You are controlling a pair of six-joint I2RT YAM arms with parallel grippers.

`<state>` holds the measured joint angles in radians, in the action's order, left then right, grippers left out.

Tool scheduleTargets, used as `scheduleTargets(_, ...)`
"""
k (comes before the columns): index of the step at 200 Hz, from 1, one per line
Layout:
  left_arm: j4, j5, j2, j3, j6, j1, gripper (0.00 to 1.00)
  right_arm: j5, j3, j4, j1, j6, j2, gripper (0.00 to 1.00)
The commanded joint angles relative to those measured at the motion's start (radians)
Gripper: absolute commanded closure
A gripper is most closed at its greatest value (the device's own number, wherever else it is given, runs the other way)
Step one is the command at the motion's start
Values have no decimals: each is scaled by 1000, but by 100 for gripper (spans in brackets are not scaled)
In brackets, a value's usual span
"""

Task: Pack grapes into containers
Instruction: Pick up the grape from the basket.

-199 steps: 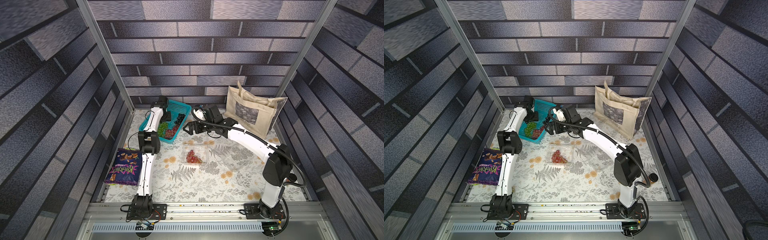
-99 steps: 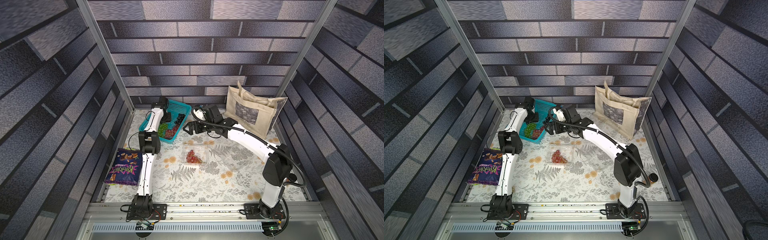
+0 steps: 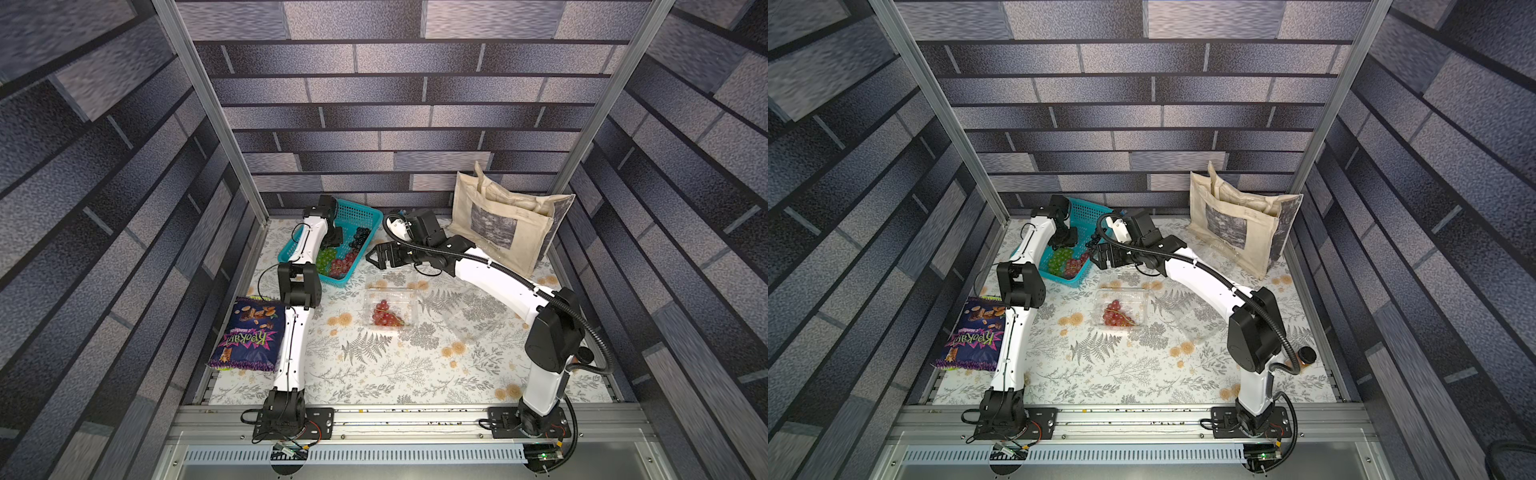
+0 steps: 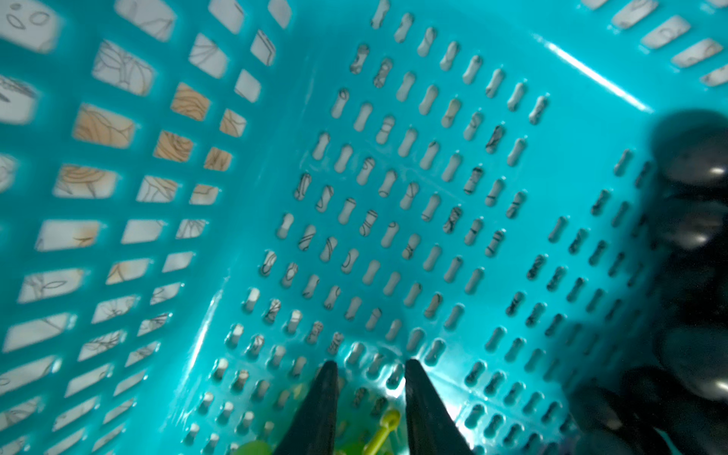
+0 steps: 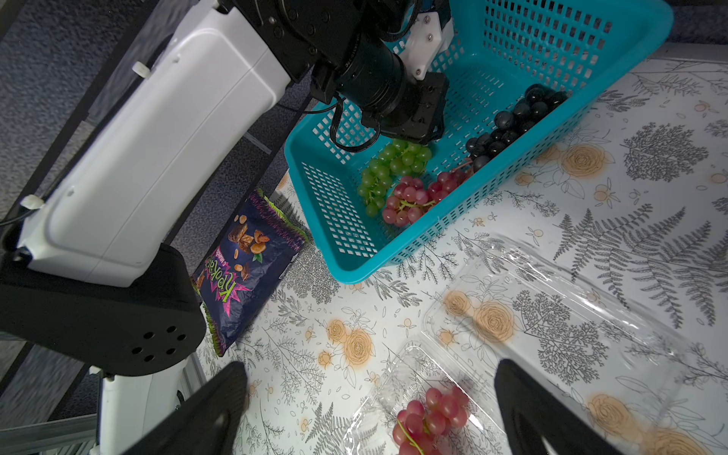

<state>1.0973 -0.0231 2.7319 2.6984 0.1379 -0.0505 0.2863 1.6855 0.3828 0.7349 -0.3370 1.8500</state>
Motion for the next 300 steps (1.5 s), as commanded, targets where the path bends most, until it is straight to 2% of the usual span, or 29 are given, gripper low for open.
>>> scheduleTargets(1,50,3,-6,-13,-1,6,73,-5,-8,-31,5,-11,9,0)
scheduleTargets(83,56,2,-30,-26,6,26,90,-3,-17,-41,6,-14,8,0)
scheduleTargets(102,64,6,-39,4,27,36,100,-4,-18,-40,6,-13,9,0)
scheduleTargets(138,42,85,-120,37,91,58,100,0,-21,-39,5,-17,12,0)
scheduleTargets(213,7,134,-241,38,130,67,100,-2,-60,-43,5,-27,-20,0)
scheduleTargets(262,17,150,-346,36,144,40,100,-19,-105,-29,9,-25,-69,0)
scheduleTargets(300,9,156,-471,-23,150,10,100,-42,-152,-14,13,-30,-130,0)
